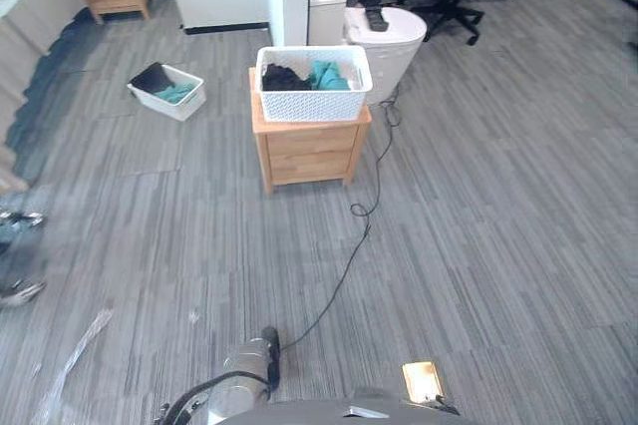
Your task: Pick up the laundry basket with both hands and put the clothes into the washing machine.
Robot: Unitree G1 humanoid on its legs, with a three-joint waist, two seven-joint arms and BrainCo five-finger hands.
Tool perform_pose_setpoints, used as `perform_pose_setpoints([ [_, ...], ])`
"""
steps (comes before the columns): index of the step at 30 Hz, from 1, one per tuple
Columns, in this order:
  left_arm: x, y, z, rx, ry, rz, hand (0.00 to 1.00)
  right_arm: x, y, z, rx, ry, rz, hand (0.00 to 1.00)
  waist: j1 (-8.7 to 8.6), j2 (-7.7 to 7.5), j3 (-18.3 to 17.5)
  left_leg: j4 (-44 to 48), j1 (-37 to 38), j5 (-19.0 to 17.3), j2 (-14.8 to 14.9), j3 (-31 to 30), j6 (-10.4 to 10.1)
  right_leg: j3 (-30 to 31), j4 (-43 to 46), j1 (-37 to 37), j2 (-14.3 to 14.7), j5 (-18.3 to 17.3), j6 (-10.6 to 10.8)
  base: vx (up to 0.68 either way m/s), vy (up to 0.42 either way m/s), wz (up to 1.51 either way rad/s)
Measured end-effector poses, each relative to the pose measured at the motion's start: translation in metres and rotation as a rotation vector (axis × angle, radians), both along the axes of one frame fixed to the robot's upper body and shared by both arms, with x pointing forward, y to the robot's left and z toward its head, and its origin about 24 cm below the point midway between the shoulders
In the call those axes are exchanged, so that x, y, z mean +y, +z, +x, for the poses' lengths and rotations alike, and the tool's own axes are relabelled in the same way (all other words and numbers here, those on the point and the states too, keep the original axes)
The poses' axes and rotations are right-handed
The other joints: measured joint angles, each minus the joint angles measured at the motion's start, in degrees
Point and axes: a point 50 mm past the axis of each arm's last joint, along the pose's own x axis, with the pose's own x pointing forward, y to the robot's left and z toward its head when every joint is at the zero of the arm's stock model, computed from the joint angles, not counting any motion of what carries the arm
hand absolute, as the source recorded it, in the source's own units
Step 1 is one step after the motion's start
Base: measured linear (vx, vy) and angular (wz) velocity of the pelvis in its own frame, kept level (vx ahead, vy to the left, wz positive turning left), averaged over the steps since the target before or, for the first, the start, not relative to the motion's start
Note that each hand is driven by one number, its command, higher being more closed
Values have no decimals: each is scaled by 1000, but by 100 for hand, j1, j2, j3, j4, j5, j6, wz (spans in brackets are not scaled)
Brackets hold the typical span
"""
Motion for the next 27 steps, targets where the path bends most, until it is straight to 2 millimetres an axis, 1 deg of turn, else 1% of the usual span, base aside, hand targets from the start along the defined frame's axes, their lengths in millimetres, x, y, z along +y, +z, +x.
perform_pose_setpoints([
  [1, 1, 1, 3, -6, -17, 4, 0, 5, -1, -1, 7, 3, 13, 0, -47, -20, 9, -3, 402, -108, -26, -4, 123, -129, 895, -224, 29, 236, 88, 574, 206, 17],
  [2, 0, 1, 4, -13, -29, -3, 0, 5, -1, -1, 8, 10, 13, 0, -44, -3, 15, -87, 707, -195, -23, -9, 152, -349, 1276, -335, 29, 209, 48, 447, 140, 0],
  [3, 0, 1, 5, -15, -36, -5, 0, 5, -1, -1, 7, 12, 14, 0, -39, -5, 10, -194, 921, -238, -22, -9, 157, -508, 1383, -416, 22, 176, 3, 421, 85, -16],
  [4, 0, 2, 10, -26, -55, -4, 0, 5, -1, 1, -1, 22, 12, 0, -28, 0, 13, -580, 1421, -279, -16, -23, 150, -880, 1124, -590, 24, -105, -116, 493, 50, -13],
  [6, -2, 3, 20, -51, -74, -6, 0, 2, 1, 7, -19, 30, 3, 0, -60, 79, 30, -946, 1828, -297, 72, -59, 126, -1368, 33, -808, 55, -463, -184, 460, -12, -4],
  [7, -5, 3, 27, -71, -81, -10, 0, 0, 3, 11, -33, 39, -5, 0, -73, 168, 79, -1013, 1942, -342, 177, -84, 99, -1539, -705, -886, 136, -510, -201, 385, -64, 8],
  [8, -10, 5, 37, -105, -85, -17, 0, -3, 5, 19, -55, 55, -14, 0, -96, 294, 137, -1035, 2021, -423, 330, -135, 28, -1649, -1682, -1020, 260, -427, -232, 296, -56, 12],
  [9, -12, 5, 42, -118, -90, -21, 0, -4, 6, 21, -59, 61, -17, 0, -114, 358, 166, -1037, 2053, -478, 425, -163, -15, -1647, -2183, -1088, 320, -296, -241, 357, -90, 13],
  [10, -16, 6, 49, -132, -109, -26, 0, -6, 7, 23, -64, 72, -21, 0, -111, 447, 206, -1057, 2128, -587, 564, -193, -128, -1592, -3102, -1256, 356, 143, -222, 402, -133, 10],
  [11, -17, 6, 52, -141, -111, -26, 0, -6, 7, 24, -65, 74, -20, 0, -97, 458, 214, -1105, 2258, -716, 648, -208, -261, -1463, -3981, -1339, 317, 636, -191, 501, -182, 7],
  [12, -16, 6, 52, -140, -108, -26, 0, -6, 7, 23, -62, 74, -19, 0, -96, 439, 215, -1100, 2340, -846, 686, -228, -369, -1362, -4417, -1365, 289, 900, -139, 351, -179, 5],
  [13, -16, 6, 51, -138, -108, -26, 0, -5, 6, 22, -58, 74, -18, 0, -97, 433, 212, -1096, 2446, -955, 717, -239, -429, -1286, -4551, -1375, 224, 1017, -138, 532, -356, 15],
  [14, -19, 4, 47, -121, -96, -37, 0, -6, 6, 19, -46, 84, -20, 0, -119, 484, 210, -1128, 2782, -1220, 856, -319, -537, -1346, -4224, -1412, 185, 1492, -137, 564, -397, 22],
  [15, -23, 2, 45, -112, -97, -47, 0, -8, 6, 16, -36, 101, -29, 0, -154, 541, 179, -1177, 2902, -1251, 975, -358, -542, -1406, -3955, -1433, 260, 1572, -158, 735, -479, 34],
  [16, -28, 0, 42, -99, -92, -60, 0, -13, 8, 16, -38, 123, -48, 0, -168, 718, 81, -1118, 2989, -1153, 1134, -453, -514, -1453, -3495, -1555, 402, 1543, -185, 485, -307, 20],
  [17, -32, 0, 41, -100, -81, -71, 0, -15, 9, 17, -41, 126, -55, 0, -152, 772, 59, -890, 2896, -1057, 1230, -494, -503, -1508, -3305, -1594, 461, 1350, -280, 560, -395, 15],
  [18, -33, 0, 41, -105, -61, -76, 0, -17, 9, 19, -43, 129, -61, 0, -143, 807, 50, -283, 2601, -852, 1337, -620, -412, -1603, -3186, -1561, 510, 1154, -345, 505, -429, 24],
  [19, -29, 1, 44, -116, -42, -66, 0, -17, 9, 17, -37, 133, -59, 0, -177, 802, 68, 1081, 1990, -284, 1460, -862, -415, -1787, -3126, -1364, 570, 940, -445, 486, -422, 32],
  [20, -29, 1, 44, -115, -36, -66, 0, -17, 9, 17, -32, 140, -61, 0, -169, 755, 101, 1671, 1713, -29, 1564, -936, -442, -1818, -3169, -1231, 630, 866, -499, 547, -410, 25],
  [21, -27, 1, 44, -116, -37, -63, 0, -18, 9, 16, -22, 163, -69, 0, -100, 833, 146, 2767, 1374, 26, 1811, -876, -482, -1909, -3331, -793, 796, 810, -548, 436, -295, -6],
  [22, -26, 1, 43, -116, -40, -60, 0, -18, 8, 14, -11, 172, -71, 0, -44, 774, 215, 3315, 1270, -22, 1995, -621, -444, -1987, -3513, -436, 871, 777, -583, 561, -362, -11],
  [23, -23, 3, 45, -125, -65, -46, 0, -15, 6, 11, 10, 190, -67, 0, -8, 694, 230, 3570, 1111, -112, 2167, -150, -355, -2017, -3864, 73, 909, 728, -603, 363, -230, -4],
  [24, -22, 4, 47, -132, -71, -42, 0, -15, 6, 11, 11, 191, -66, 0, -10, 685, 236, 3527, 1033, -130, 2212, 44, -357, -2028, -3998, 241, 910, 718, -592, 415, -228, 11],
  [25, -22, 5, 49, -142, -78, -39, 0, -16, 6, 11, 13, 190, -69, 0, -12, 699, 242, 3242, 893, -214, 2209, 341, -432, -2031, -4219, 471, 904, 704, -569, 248, -109, 11],
  [26, -23, 5, 49, -143, -81, -40, 0, -16, 6, 12, 11, 189, -71, 0, -12, 712, 246, 2976, 815, -262, 2173, 463, -470, -2031, -4313, 563, 898, 686, -543, 228, -89, 9],
  [27, -23, 5, 49, -143, -80, -40, 0, -17, 6, 12, 10, 181, -71, 0, -16, 719, 245, 2493, 756, -328, 2111, 598, -534, -2035, -4432, 655, 894, 676, -533, 196, -46, 4],
])
